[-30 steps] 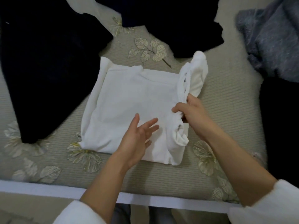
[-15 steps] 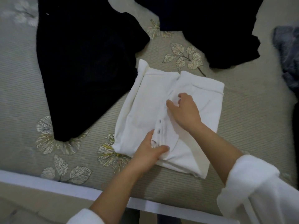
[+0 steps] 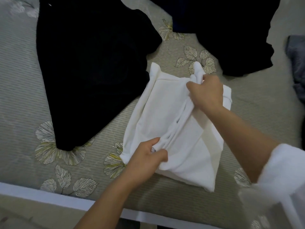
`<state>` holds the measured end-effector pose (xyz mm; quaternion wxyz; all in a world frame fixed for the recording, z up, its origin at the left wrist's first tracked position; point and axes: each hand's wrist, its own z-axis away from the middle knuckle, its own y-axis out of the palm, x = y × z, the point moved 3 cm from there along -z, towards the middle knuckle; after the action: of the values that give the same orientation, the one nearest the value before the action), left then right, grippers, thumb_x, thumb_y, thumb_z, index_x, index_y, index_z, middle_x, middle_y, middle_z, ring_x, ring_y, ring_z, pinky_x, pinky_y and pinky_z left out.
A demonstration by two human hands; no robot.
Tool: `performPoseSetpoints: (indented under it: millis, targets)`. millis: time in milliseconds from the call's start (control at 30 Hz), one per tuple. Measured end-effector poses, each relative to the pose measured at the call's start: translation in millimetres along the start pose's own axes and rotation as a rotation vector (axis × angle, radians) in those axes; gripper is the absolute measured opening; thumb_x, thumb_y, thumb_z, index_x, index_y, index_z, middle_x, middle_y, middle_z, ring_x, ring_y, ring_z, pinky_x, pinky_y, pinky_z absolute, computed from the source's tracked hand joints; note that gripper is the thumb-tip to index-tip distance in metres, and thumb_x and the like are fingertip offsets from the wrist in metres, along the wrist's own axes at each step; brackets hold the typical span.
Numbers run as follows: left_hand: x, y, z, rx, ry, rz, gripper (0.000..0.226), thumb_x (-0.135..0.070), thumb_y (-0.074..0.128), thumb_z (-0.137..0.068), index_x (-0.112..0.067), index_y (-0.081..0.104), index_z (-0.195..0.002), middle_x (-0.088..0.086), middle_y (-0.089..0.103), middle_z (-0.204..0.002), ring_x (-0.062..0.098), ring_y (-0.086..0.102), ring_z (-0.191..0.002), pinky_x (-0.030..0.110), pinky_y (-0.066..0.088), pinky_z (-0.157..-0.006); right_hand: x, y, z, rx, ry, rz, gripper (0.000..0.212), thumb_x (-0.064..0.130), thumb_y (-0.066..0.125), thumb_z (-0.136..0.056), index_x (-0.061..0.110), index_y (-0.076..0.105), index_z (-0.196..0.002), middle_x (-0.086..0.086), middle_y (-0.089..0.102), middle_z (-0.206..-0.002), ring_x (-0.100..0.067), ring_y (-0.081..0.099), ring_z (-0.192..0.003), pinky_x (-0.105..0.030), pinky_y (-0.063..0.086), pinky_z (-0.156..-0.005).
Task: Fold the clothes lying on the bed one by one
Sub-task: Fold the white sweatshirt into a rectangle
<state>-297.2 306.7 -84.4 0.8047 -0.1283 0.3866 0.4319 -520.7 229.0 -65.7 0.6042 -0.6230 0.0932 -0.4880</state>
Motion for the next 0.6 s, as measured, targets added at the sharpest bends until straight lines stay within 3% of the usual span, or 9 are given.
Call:
performPoseSetpoints:
  millis: [33,133,200,300,367,467,533,600]
  targets:
    - [1,-7,2,-0.031,0.0,0.011,0.04,-0.027,0.061,-0.06,-0.016,0.069,-0.098,0.002,0.044,-0.075,0.016,0.037,-0.068,0.029,0.031,-0.063,7,2,3,-0.014,-0.023,-0.041,0.022,0.031,0.059,-0.076,0.011,0.051,-0.08,-0.002,0.054,-0.077,-0.023,0.053,-0.075,-0.028,0.032,-0.061]
    - [1,-28,11,-0.051,0.027,0.035,0.039,-0.022,0.059,-0.057,0.001,0.064,-0.089,0.006,0.049,-0.079,0.019,0.041,-0.074,0.034,0.03,-0.066,29,16,13,-0.01,-0.099,-0.16,0.023,0.033,0.058,-0.074,0.011,0.053,-0.079,0.002,0.053,-0.071,-0.02,0.052,-0.07,-0.027,0.033,-0.056]
    - [1,-44,14,-0.126,0.013,0.071,0.033,-0.015,0.055,-0.057,0.006,0.061,-0.082,0.008,0.051,-0.074,0.018,0.042,-0.07,0.033,0.03,-0.064,43,31,19,0.062,-0.161,-0.204,0.028,0.033,0.058,-0.076,0.011,0.059,-0.093,-0.002,0.061,-0.08,-0.021,0.057,-0.078,-0.029,0.041,-0.066]
    - [11,-65,12,-0.305,-0.017,0.034,0.029,-0.021,0.053,-0.057,-0.003,0.063,-0.077,0.0,0.059,-0.07,0.016,0.051,-0.065,0.03,0.034,-0.061,50,59,26,0.39,-0.174,-0.206,0.04,0.028,0.054,-0.087,0.014,0.058,-0.125,-0.003,0.069,-0.097,-0.017,0.063,-0.097,-0.032,0.047,-0.091]
    - [24,-76,11,-0.429,-0.052,-0.154,0.035,-0.034,0.051,-0.063,-0.016,0.066,-0.089,-0.006,0.067,-0.082,0.013,0.059,-0.072,0.028,0.038,-0.061,41,69,28,0.487,-0.185,-0.193,0.037,0.024,0.052,-0.09,0.018,0.061,-0.125,0.0,0.069,-0.107,-0.015,0.062,-0.107,-0.034,0.045,-0.1]
    - [37,-81,11,-0.483,-0.1,-0.239,0.055,-0.05,0.053,-0.067,-0.027,0.055,-0.117,-0.006,0.056,-0.112,0.009,0.055,-0.097,0.029,0.043,-0.077,18,55,24,0.282,-0.254,-0.158,0.033,0.015,0.054,-0.088,0.016,0.061,-0.12,-0.001,0.065,-0.114,-0.018,0.057,-0.111,-0.03,0.041,-0.098]
    - [37,-76,8,-0.442,-0.141,-0.107,0.057,-0.052,0.064,-0.072,-0.029,0.048,-0.122,-0.009,0.055,-0.115,0.009,0.055,-0.101,0.031,0.044,-0.084,-8,38,22,0.113,-0.211,-0.129,0.039,0.015,0.054,-0.084,0.013,0.058,-0.123,-0.005,0.059,-0.124,-0.022,0.048,-0.12,-0.031,0.034,-0.101]
    - [36,-70,5,-0.407,-0.171,-0.074,0.059,-0.048,0.075,-0.072,-0.032,0.045,-0.12,-0.017,0.057,-0.108,0.003,0.057,-0.096,0.03,0.045,-0.082,-43,23,20,-0.007,-0.058,-0.065,0.043,0.017,0.057,-0.084,0.014,0.055,-0.127,-0.007,0.05,-0.132,-0.025,0.039,-0.126,-0.036,0.03,-0.107]
